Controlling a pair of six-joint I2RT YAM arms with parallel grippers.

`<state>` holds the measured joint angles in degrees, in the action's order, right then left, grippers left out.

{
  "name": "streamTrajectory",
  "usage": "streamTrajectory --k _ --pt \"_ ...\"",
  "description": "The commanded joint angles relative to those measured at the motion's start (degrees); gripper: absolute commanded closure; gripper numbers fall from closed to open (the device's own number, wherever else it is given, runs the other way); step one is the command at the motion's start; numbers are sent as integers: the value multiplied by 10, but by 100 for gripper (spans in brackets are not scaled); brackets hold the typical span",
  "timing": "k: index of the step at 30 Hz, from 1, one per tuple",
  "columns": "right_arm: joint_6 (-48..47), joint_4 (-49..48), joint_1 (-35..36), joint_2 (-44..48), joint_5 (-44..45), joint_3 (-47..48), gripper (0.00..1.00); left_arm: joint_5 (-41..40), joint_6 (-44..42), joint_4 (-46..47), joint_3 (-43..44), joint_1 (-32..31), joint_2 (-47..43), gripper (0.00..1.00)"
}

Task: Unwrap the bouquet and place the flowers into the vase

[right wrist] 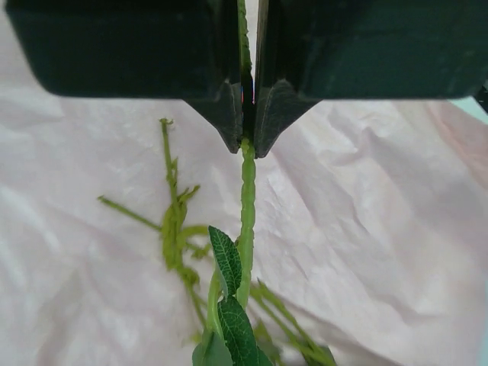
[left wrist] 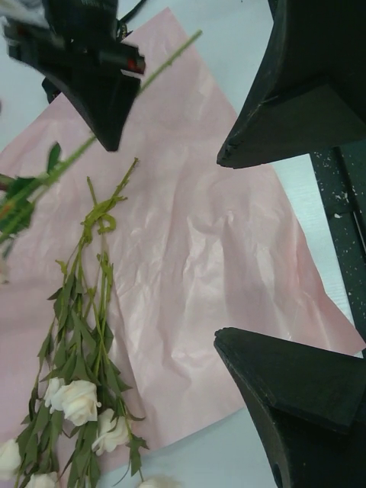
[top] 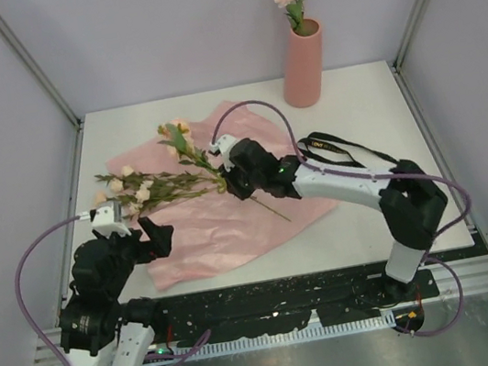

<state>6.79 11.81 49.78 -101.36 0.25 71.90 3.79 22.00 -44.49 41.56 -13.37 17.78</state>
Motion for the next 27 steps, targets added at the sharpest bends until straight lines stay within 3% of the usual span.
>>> streamTrajectory --k 1,5,7,12,13,18,19,22,25,27 --pt "-62 -82 -5 138 24 -9 95 -7 -43 8 16 0 6 9" --pt "-84 -184 -55 197 16 -23 95 -10 -35 28 -19 0 -13 10" --pt "-74 -252 -97 215 -29 -30 94 -17 -38 19 -14 0 -16 10" --pt "-98 -529 -194 202 -140 -49 95 -25 -38 22 -18 0 -29 10" --pt "-103 -589 -208 184 -146 -46 94 -26 -38 22 -18 0 -30 10" --pt "-118 -662 -269 88 -198 55 95 -28 -38 20 -18 0 -26 10" --pt "-117 -728 -286 75 -213 73 94 -29 -37 20 -18 0 -26 10" --pt "-39 -812 -327 -9 -224 153 95 -30 -36 20 -18 0 -22 10" --pt "-20 -904 -365 -84 -247 229 95 -32 -36 20 -19 0 -20 11" --pt "25 -894 -384 -153 -257 313 95 -34 -35 20 -19 0 -16 10"
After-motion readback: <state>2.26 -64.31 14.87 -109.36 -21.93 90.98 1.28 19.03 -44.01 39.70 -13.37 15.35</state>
